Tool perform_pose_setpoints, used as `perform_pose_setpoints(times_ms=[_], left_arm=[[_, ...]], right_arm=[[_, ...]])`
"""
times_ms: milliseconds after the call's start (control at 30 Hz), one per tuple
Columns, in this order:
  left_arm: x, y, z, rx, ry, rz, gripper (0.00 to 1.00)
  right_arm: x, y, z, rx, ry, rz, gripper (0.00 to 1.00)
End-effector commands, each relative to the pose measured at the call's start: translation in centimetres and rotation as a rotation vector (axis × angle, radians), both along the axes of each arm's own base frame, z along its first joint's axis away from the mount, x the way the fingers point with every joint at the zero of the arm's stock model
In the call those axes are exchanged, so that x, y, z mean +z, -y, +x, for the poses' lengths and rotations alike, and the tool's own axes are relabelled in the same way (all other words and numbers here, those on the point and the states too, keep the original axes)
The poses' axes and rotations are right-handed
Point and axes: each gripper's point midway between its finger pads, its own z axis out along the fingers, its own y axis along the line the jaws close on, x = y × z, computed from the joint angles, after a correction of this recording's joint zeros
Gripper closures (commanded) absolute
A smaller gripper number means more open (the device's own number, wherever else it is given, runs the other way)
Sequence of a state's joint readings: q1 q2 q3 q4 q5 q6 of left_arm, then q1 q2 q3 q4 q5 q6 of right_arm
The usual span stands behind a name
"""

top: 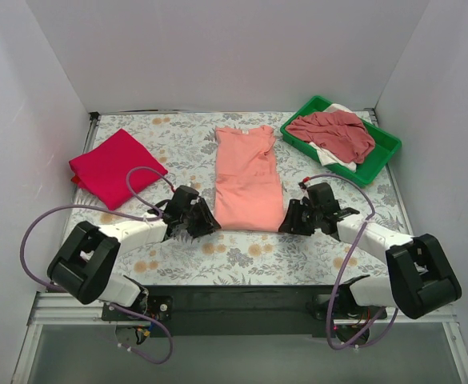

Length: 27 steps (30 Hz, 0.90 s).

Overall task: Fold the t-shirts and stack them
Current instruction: Fold the tshirt

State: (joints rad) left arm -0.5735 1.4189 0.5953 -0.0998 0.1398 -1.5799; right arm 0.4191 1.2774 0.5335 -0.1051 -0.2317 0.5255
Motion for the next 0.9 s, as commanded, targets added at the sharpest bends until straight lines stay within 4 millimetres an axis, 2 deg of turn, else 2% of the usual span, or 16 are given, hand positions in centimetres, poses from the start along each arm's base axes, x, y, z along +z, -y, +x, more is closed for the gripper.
perform_pose_setpoints(times_ms=[0, 100, 367, 500, 600, 700, 767, 833, 867], left_arm=[[0.1, 0.3, 0.3, -0.005, 0.018, -0.009, 0.64], [-0.5, 0.3, 0.3, 0.0, 0.005, 0.003, 0.69], [-1.3, 0.4, 0.8, 0.007, -0.012, 0.028, 0.81], [-1.6, 0.4, 0.8, -0.002, -0.019, 0.034, 0.99], [-2.1, 0.2, 0.7, -0.009, -0.019, 0.045, 1.0], [-1.7, 0.1, 0.3, -0.012, 0.008, 0.024, 1.0], [-0.6, -0.1, 0.1, -0.003, 0.036, 0.0, 1.0], [-1.0, -0.5, -1.4, -0.008, 0.015, -0.013, 1.0], [-0.5, -0.5, -1.9, -0.013, 0.026, -0.035, 1.0]], right_arm=[[1.0, -1.1, 1.7, 0.003, 0.045, 0.032, 0.56], [0.3, -1.2, 1.6, 0.006, 0.02, 0.035, 0.63], [-0.4, -1.3, 1.5, 0.014, -0.002, 0.032, 0.68], [-0.7, -1.4, 1.5, 0.02, -0.011, 0.031, 0.73], [-0.9, -1.4, 1.5, 0.027, -0.011, 0.028, 0.79], [-0.5, -1.6, 1.3, 0.042, -0.006, 0.043, 0.98], [-0.5, -1.6, 0.6, 0.061, -0.009, 0.056, 0.99], [-0.2, -1.6, 0.1, 0.07, -0.002, 0.068, 0.99], [-0.5, -1.6, -0.8, 0.085, -0.02, 0.08, 0.99]])
